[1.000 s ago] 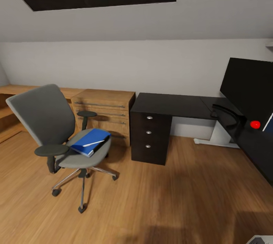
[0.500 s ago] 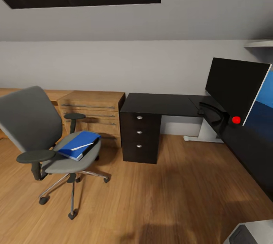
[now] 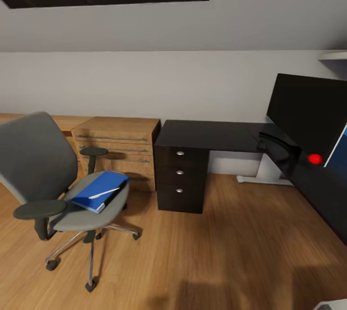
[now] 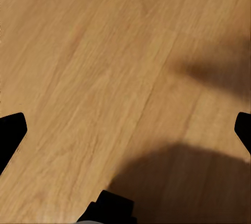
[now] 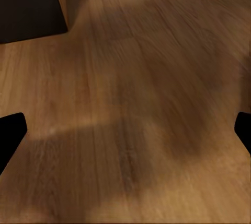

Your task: In the bedroom, organize the workspace by keeping the computer under the desk, ensuring the monitor is on the desk, placing the keyboard on the desk next to the monitor, placing the mouse on the desk next to the keyboard, moving the folder from the swivel chair onto the desk next to the mouse, stacking the notebook on top of the folder with the pen on top of the notebook, and positioning the swivel chair next to the desk.

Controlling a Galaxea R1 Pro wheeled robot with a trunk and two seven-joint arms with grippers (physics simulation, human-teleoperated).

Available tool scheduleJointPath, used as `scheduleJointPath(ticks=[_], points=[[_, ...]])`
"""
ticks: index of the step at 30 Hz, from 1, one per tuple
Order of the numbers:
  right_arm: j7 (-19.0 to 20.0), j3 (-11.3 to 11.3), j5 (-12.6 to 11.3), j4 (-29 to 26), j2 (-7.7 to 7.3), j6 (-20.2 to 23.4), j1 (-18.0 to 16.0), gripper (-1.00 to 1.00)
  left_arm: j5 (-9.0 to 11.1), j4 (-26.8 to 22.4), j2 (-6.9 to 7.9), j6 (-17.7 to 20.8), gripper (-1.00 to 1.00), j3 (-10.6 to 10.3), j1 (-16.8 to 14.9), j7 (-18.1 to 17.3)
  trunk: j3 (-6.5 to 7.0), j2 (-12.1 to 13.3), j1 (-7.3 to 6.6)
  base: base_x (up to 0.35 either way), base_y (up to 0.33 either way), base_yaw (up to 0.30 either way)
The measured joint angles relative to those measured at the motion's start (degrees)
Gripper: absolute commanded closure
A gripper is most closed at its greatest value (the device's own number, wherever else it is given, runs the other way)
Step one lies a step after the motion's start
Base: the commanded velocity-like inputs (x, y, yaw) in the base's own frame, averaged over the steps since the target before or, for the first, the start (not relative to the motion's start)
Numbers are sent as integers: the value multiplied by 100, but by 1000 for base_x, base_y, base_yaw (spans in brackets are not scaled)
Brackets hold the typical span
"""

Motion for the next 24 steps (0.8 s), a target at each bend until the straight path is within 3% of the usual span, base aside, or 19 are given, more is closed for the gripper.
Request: scheduleJointPath(ticks=[5, 13, 24], points=[[0, -1, 3, 0, 0, -3, 0, -100, 0, 1, 8, 4, -100, 5, -1, 0, 0, 0, 0, 301, 128, -57], [1, 34, 37, 0, 0, -3, 1, -100, -1, 2, 8, 5, -100, 3, -1, -1, 9, 0, 1, 278, 116, -213], [0, 167, 157, 0, -1, -6, 1, -100, -22, 3, 8, 6, -100, 0, -2, -1, 30, 0, 3, 43, 19, -251]])
